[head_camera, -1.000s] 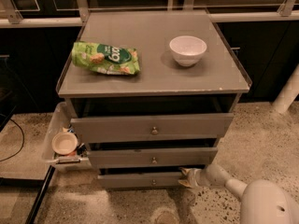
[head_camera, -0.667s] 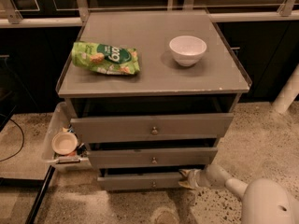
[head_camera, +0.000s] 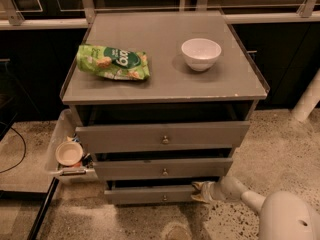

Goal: Open bottom drawer

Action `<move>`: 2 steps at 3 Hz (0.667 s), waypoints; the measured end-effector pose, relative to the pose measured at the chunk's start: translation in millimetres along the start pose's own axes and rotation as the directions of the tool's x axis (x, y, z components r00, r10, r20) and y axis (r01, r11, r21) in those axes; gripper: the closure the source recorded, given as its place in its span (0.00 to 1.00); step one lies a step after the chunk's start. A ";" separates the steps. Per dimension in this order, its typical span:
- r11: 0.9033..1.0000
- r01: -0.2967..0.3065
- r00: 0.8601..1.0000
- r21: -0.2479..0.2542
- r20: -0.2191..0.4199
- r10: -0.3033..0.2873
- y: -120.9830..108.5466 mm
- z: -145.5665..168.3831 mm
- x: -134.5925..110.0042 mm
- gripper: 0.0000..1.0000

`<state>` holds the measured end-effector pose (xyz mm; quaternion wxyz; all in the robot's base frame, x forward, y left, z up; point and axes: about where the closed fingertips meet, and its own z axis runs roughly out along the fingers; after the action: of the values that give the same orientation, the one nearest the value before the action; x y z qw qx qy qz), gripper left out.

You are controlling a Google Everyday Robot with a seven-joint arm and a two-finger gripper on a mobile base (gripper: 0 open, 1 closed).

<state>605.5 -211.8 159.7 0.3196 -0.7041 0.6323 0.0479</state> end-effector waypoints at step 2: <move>0.999 -0.033 0.999 -0.016 0.033 0.034 -3.1 2.2 5.4 0.35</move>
Offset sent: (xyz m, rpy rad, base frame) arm 0.0186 -0.0171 -0.0057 0.1236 0.0956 -0.0262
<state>610.2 -215.3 156.6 0.3235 -0.6950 0.6383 0.0699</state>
